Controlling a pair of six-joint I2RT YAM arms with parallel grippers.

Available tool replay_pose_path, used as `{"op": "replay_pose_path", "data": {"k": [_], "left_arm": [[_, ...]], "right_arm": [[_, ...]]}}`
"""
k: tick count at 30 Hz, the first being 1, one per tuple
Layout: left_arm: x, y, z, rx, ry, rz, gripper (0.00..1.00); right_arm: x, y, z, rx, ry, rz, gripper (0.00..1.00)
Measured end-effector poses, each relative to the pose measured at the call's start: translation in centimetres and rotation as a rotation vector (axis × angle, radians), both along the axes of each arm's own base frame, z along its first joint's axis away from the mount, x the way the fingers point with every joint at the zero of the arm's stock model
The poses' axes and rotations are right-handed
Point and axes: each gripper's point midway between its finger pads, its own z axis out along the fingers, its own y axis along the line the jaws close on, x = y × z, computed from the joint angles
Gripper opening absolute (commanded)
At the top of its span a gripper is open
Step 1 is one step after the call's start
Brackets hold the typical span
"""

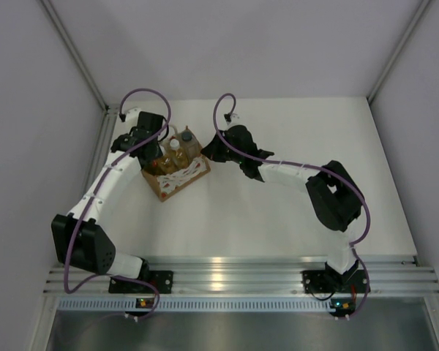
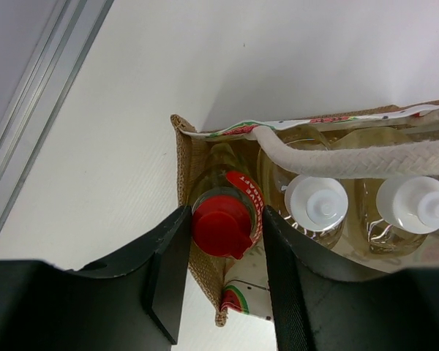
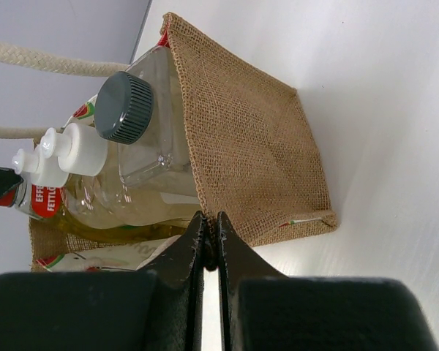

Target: Take the personal care products out of the canvas bag

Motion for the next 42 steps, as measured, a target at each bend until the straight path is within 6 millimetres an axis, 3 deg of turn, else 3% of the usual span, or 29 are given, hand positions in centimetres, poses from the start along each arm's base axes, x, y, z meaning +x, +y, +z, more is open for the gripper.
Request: {"op": "replay_pose_path", "data": {"k": [2, 7, 10, 13, 25, 42], "left_arm": [[-0.1, 0.0, -0.4, 0.005, 0.013, -0.002, 0.40], [-0.1, 0.1, -0.7, 0.008, 0.019, 0.000, 0.37], [-0.1, 0.1, -0.7, 0.008, 0.019, 0.000, 0.22], [-0.1, 0.1, -0.7, 0.008, 0.019, 0.000, 0.00], [-0.6, -0.8, 0.3, -0.011, 0.055, -0.091, 0.00], [-2.0, -1.2, 8.4, -0.010, -0.001, -0.201, 0.00]], "right_arm": [[0.0, 0.0, 0.0, 0.000, 0.000, 0.000, 0.00], [0.0, 0.0, 0.0, 0.000, -0.001, 0.000, 0.00], [0.0, 0.0, 0.1, -0.002, -0.003, 0.001, 0.00], [0.0, 0.0, 0.1, -0.005, -0.005, 0.003, 0.00], [0.0, 0.0, 0.1, -0.004, -0.005, 0.003, 0.00], [0.0, 0.1, 0.1, -0.004, -0.004, 0.005, 0.00]]}}
